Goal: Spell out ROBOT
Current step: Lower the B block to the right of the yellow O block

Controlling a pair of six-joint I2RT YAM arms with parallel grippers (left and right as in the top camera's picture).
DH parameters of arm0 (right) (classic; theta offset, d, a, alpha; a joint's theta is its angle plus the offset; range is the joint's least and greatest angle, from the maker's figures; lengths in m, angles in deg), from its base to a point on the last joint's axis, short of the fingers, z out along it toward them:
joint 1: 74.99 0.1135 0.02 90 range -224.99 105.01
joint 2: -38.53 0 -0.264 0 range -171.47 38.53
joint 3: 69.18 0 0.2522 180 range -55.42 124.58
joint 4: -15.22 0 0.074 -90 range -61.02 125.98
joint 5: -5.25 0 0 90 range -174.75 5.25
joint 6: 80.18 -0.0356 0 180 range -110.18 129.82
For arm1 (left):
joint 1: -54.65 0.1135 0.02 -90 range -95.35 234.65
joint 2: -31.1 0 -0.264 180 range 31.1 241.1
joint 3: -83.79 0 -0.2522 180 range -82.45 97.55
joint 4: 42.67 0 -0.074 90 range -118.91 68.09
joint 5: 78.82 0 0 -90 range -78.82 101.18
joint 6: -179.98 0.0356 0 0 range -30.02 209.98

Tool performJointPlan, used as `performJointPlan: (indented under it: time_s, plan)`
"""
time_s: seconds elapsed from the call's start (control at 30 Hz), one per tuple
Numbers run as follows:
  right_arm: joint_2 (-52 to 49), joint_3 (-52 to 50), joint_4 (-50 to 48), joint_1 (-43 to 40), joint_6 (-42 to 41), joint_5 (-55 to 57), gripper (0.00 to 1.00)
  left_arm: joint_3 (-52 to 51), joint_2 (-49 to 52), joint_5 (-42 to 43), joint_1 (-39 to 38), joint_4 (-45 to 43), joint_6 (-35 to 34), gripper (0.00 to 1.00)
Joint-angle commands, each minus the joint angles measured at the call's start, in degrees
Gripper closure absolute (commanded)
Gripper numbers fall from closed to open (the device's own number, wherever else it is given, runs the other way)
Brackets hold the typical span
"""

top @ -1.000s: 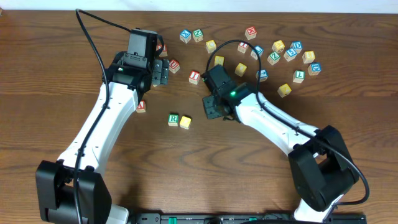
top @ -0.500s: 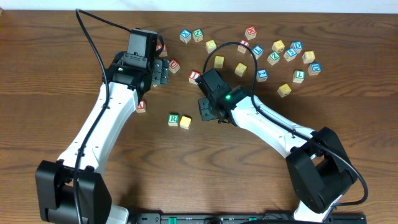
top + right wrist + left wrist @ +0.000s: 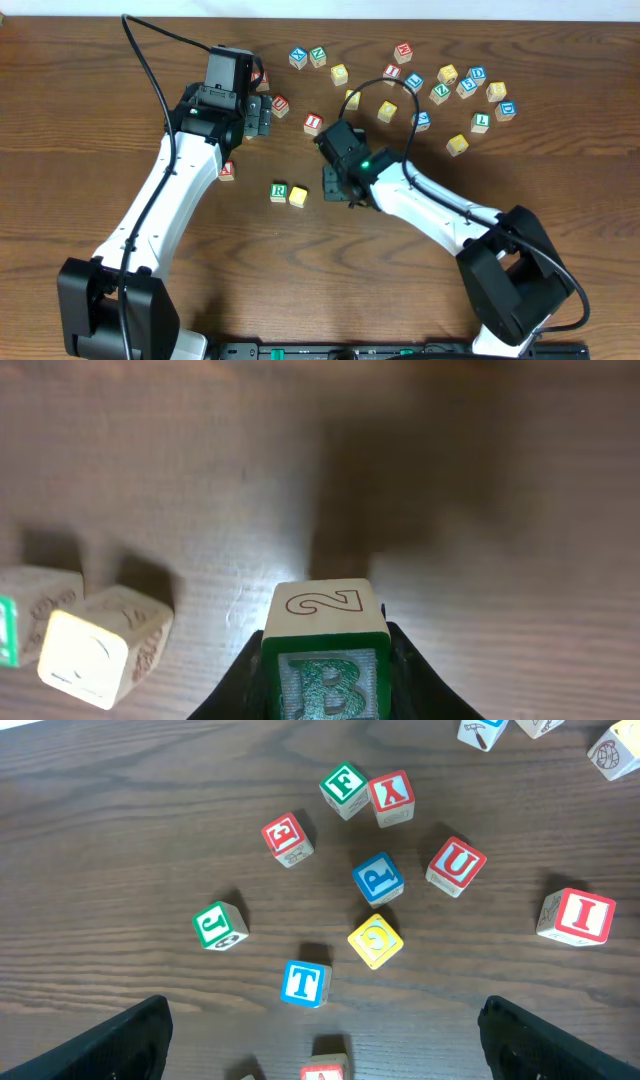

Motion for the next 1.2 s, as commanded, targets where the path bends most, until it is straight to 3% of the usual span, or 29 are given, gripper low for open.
performJointPlan:
  time_s: [0.0,1.17]
  plan:
    - [1.81,-2.4,-1.57,2.34,-2.08,0.96,0.87,1.05,-1.42,-0.72,0.35,0.17,0.37,0.04]
    - [-2.34,-3.69,-7.96,5.46,-2.56,0.57,0.86,1.05,-1.42,-0.74,0.35,0.17,0.37,0.04]
